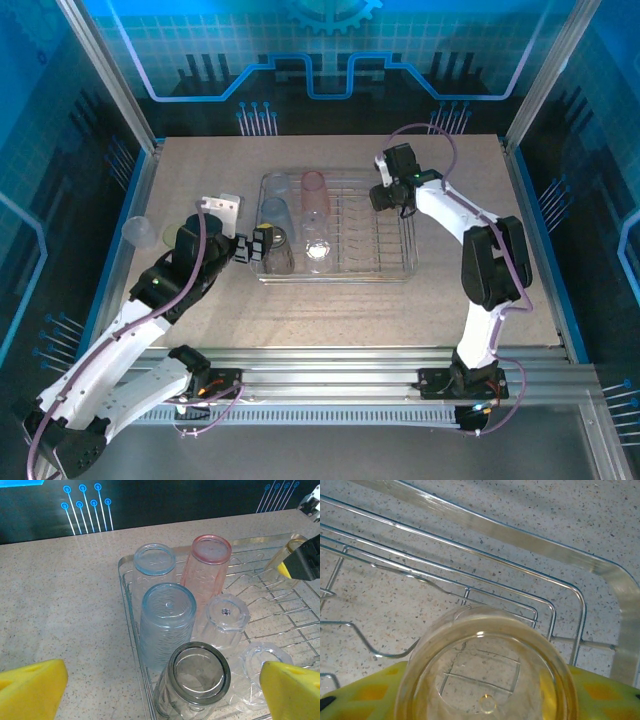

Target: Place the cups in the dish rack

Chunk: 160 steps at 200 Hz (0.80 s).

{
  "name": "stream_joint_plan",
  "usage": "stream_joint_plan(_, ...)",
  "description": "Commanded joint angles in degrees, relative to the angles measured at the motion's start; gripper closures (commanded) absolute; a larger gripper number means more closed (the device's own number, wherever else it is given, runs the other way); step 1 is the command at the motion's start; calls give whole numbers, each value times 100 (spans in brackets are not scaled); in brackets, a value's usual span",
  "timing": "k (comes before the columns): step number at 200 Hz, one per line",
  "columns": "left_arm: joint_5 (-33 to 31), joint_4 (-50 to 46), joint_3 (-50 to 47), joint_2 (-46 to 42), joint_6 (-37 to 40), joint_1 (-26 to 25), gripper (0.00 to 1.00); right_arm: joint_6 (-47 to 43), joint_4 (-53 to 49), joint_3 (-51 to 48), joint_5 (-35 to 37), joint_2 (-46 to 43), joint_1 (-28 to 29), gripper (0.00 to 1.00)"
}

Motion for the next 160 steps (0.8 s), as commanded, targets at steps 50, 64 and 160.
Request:
stream_joint_plan(50,-24,6,-10,-109,50,47,0,-374,399,-23,427,422,-21,47)
stream_joint_plan(64,-24,4,-16,-113,38,47,1,-419,401,-22,479,470,-33,44)
stream_joint_plan(160,55,19,36,-8,-4,47,1,-393,300,-319,392,342,-334,35)
